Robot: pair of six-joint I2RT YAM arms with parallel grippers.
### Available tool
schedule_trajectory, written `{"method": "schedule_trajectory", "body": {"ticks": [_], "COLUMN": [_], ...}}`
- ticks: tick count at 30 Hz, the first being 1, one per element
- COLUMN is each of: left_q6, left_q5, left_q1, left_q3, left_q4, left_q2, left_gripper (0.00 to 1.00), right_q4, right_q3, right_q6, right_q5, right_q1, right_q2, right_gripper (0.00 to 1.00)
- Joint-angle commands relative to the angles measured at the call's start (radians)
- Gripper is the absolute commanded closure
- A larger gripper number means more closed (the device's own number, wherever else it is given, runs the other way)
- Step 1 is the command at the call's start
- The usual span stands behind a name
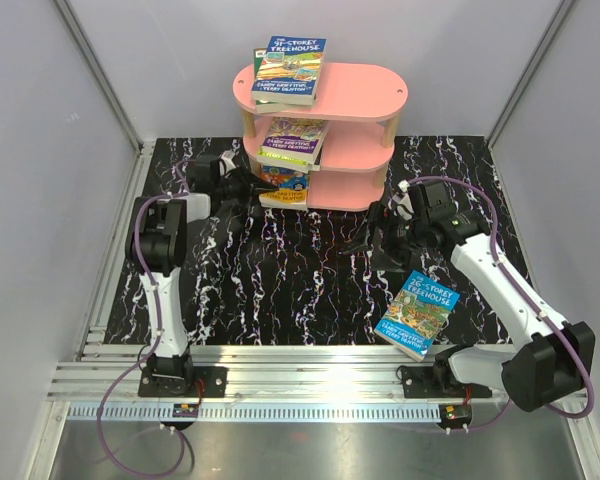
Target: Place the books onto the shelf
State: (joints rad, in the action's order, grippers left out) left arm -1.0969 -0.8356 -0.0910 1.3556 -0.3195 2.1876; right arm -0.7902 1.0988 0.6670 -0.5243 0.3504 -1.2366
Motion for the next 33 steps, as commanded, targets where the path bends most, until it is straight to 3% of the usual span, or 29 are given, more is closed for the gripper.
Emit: {"method": "schedule_trajectory", "body": {"ticks": [1,3,4,6,7,10,11,16,21,24,28,31,33], "left_q6": [0.040,0.048,0.060,0.081,0.100,0.155,0.176,0.295,0.379,0.327,0.195,0.192,0.235], "left_q5": [0.092,0.112,0.115,0.118,0.121,0.131,0.138,0.194,0.282,0.288,0.219,0.225,0.245], "left_q1": [-0.007,-0.007,-0.009,-0.007,-0.007,-0.007,-0.007,-0.004,-0.001,0.013,0.049,0.057,0.063], "left_q3": [0.079,0.109,0.122,0.164,0.177,0.217,0.236,0.260,0.217,0.128,-0.022,-0.041,-0.029], "left_q4": [0.043,0.086,0.100,0.158,0.175,0.266,0.316,0.577,0.688,0.611,0.368,0.341,0.405], "left_q2": [-0.015,-0.014,-0.012,-0.009,-0.012,-0.025,-0.026,-0.058,-0.127,-0.183,-0.235,-0.281,-0.324], "left_gripper": [0.93,0.82,0.65,0.49,0.36,0.16,0.01,0.01,0.01,0.01,0.01,0.01,0.01], "right_q4": [0.019,0.020,0.020,0.020,0.022,0.025,0.028,0.039,0.049,0.062,0.069,0.060,0.011], "right_q3": [-0.004,-0.005,-0.005,-0.008,-0.010,-0.016,-0.019,-0.028,-0.050,-0.065,-0.077,-0.085,-0.079], "right_q6": [-0.003,-0.003,-0.004,-0.004,-0.003,-0.001,-0.001,0.005,0.009,0.019,0.029,0.036,0.029], "right_q5": [-0.014,-0.014,-0.014,-0.014,-0.016,-0.017,-0.019,-0.020,-0.022,-0.025,-0.033,-0.019,0.033], "right_q1": [-0.007,-0.008,-0.007,-0.008,-0.007,-0.008,-0.008,-0.007,-0.008,-0.007,-0.008,-0.007,-0.007], "right_q2": [-0.008,-0.006,-0.006,-0.004,-0.004,0.000,0.003,0.012,0.029,0.037,0.048,0.071,0.091], "right_gripper": [0.00,0.00,0.00,0.00,0.00,0.01,0.01,0.01,0.01,0.01,0.01,0.01,0.00]}}
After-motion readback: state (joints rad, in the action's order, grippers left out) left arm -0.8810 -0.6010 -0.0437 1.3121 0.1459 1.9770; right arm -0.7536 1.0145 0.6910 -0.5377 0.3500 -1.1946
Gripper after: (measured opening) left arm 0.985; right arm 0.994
